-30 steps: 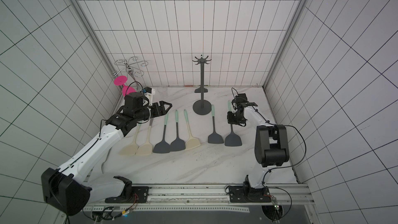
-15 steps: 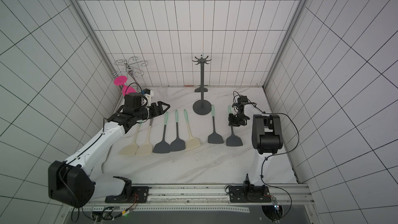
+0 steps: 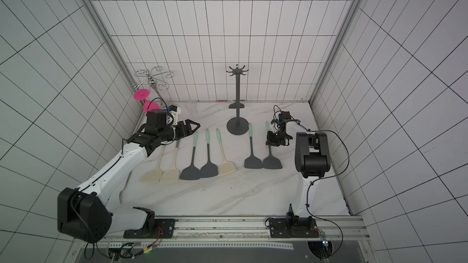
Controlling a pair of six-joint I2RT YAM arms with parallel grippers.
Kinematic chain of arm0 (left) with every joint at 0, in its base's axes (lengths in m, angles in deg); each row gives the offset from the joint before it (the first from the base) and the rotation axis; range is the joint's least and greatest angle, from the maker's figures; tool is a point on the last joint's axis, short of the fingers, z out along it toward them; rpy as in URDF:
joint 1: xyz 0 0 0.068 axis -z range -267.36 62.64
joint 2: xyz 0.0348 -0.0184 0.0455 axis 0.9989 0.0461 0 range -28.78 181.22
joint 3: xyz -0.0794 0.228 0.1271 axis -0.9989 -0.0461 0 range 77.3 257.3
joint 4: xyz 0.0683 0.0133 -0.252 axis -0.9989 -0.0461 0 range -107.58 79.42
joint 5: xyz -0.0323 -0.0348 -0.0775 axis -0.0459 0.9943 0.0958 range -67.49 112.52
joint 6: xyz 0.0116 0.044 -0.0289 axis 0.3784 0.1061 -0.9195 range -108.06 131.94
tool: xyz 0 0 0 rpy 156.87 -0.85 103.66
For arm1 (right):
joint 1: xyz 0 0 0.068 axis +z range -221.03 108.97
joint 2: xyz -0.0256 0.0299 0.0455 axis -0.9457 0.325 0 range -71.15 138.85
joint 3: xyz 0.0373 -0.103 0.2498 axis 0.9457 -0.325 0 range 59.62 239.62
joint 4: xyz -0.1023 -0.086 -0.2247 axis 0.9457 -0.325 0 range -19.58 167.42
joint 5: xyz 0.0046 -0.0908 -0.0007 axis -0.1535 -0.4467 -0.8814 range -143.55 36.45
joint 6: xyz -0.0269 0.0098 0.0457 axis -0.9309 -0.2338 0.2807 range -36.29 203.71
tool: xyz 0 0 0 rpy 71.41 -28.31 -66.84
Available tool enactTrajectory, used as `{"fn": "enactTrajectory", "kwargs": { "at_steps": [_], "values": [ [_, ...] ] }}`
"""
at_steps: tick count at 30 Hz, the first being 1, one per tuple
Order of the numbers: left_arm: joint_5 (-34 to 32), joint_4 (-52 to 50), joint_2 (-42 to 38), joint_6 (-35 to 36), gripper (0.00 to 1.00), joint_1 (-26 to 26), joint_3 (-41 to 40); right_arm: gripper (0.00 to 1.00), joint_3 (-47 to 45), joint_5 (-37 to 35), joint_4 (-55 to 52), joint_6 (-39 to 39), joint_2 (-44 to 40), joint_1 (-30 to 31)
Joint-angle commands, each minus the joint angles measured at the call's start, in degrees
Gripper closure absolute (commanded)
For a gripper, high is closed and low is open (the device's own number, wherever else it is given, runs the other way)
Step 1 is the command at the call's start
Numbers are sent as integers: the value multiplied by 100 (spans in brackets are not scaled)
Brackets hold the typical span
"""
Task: Take the spatula off the kitchen utensil rack
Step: Place the spatula at the center of the board.
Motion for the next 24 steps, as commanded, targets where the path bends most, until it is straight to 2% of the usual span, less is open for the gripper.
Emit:
{"fn": "enactTrajectory", "kwargs": {
  "at_steps": [1, 4, 10, 21, 24],
  "values": [
    [56, 116, 21, 9, 17, -22, -35, 79, 69, 1, -129, 99, 133, 47],
    [65, 118, 18, 1, 17, -22, -35, 64, -13, -81, -151, 130, 32, 55],
    [68, 100, 7, 9, 17, -22, -22, 52, -46, -402, -258, 120, -384, 55],
    [27, 144, -37, 9, 20, 12, 190, 47, 372, -812, -463, 309, -1642, 78],
    [-201, 296, 58, 40, 22, 160, 419, 47, 656, -913, -434, 477, -2017, 193]
  ]
}}
